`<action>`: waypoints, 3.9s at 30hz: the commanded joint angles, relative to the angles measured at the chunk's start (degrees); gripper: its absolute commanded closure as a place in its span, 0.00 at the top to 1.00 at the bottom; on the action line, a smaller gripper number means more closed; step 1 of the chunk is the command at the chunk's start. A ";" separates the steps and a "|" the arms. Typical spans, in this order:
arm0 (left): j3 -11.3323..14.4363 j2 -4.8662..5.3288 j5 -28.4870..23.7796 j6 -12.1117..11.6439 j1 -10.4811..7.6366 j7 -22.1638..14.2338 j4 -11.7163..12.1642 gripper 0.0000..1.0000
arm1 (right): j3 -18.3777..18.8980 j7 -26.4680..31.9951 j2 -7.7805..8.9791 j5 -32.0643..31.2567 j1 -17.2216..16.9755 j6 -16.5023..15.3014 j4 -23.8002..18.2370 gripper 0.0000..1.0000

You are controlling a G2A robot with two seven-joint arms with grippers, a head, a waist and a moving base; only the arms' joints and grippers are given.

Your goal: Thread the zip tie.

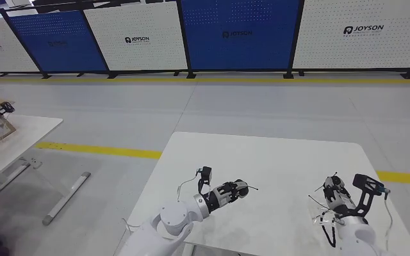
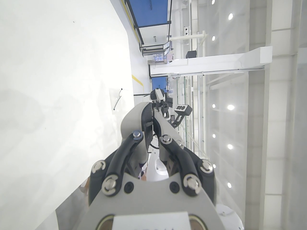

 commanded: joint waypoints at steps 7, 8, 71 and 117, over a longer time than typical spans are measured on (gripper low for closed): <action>-1.57 0.21 -0.60 -4.11 2.23 1.40 -5.04 0.00 | 0.00 0.00 0.00 0.00 0.00 0.00 0.00 0.00; -1.57 0.21 -0.60 -4.11 2.23 1.40 -5.04 0.00 | 0.00 0.00 0.00 0.00 0.00 0.00 0.00 0.00; 6.21 -1.52 10.89 -2.88 -1.84 12.70 1.73 0.00 | -6.27 -13.51 -0.69 26.62 -7.28 -24.93 2.73 0.00; 6.06 -1.51 11.62 -1.49 -1.49 12.95 -0.24 0.00 | -16.40 -23.16 -2.46 22.78 3.01 -22.01 14.45 0.00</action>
